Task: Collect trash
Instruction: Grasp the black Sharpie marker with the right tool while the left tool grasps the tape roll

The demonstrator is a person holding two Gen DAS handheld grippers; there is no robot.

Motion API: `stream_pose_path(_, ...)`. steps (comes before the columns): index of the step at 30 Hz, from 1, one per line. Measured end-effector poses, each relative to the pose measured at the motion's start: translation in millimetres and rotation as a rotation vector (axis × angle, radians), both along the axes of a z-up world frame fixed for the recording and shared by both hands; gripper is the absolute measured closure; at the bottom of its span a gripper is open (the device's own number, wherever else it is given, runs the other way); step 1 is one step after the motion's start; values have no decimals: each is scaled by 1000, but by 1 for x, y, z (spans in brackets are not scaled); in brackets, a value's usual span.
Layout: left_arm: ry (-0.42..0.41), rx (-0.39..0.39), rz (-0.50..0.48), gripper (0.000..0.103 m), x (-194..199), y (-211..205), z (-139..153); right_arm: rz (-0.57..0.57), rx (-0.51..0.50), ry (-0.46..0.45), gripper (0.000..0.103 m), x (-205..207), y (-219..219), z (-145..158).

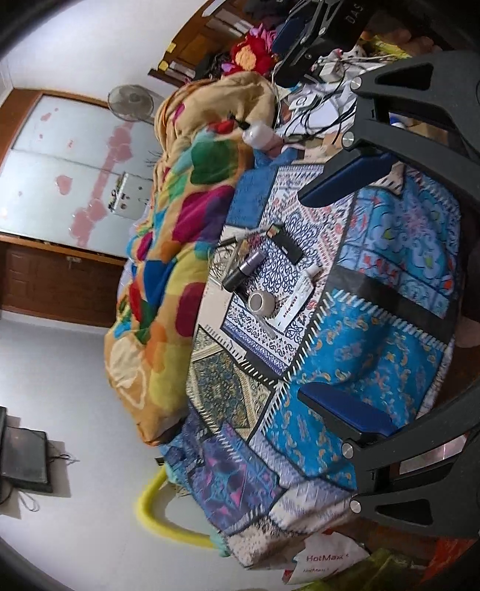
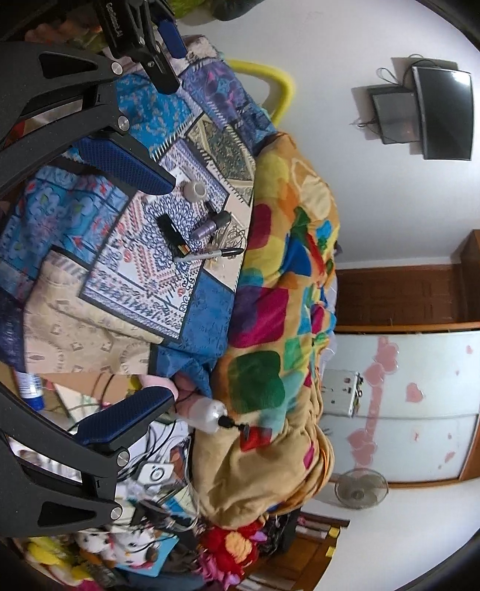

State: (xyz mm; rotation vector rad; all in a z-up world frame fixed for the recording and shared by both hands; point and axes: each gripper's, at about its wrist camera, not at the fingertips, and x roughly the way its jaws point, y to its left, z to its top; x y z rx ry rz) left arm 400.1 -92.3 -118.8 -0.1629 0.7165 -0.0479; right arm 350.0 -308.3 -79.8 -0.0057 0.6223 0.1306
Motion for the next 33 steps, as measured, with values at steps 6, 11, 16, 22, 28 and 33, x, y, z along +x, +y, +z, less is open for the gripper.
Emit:
stream_pose_path(6, 68, -22, 35, 7, 57, 4, -34, 85, 33, 70, 3, 61, 4, -24)
stream_pose_path(11, 119, -42, 54, 7, 97, 10, -60, 137, 93, 181, 27, 117, 9, -53)
stream_pose_path(16, 166, -14, -5, 7, 132, 5, -84, 171, 149, 275, 40, 159, 16, -81)
stream_pose_path(22, 195, 49, -51, 18, 159, -5, -105, 231, 169, 345, 60, 188, 31, -104)
stream_pose_path(28, 191, 45, -98, 34, 175, -12, -115, 272, 155, 383, 76, 200, 42, -121)
stream_pose_path(33, 194, 76, -103, 58, 185, -19, -122, 269, 168, 397, 92, 208, 41, -126)
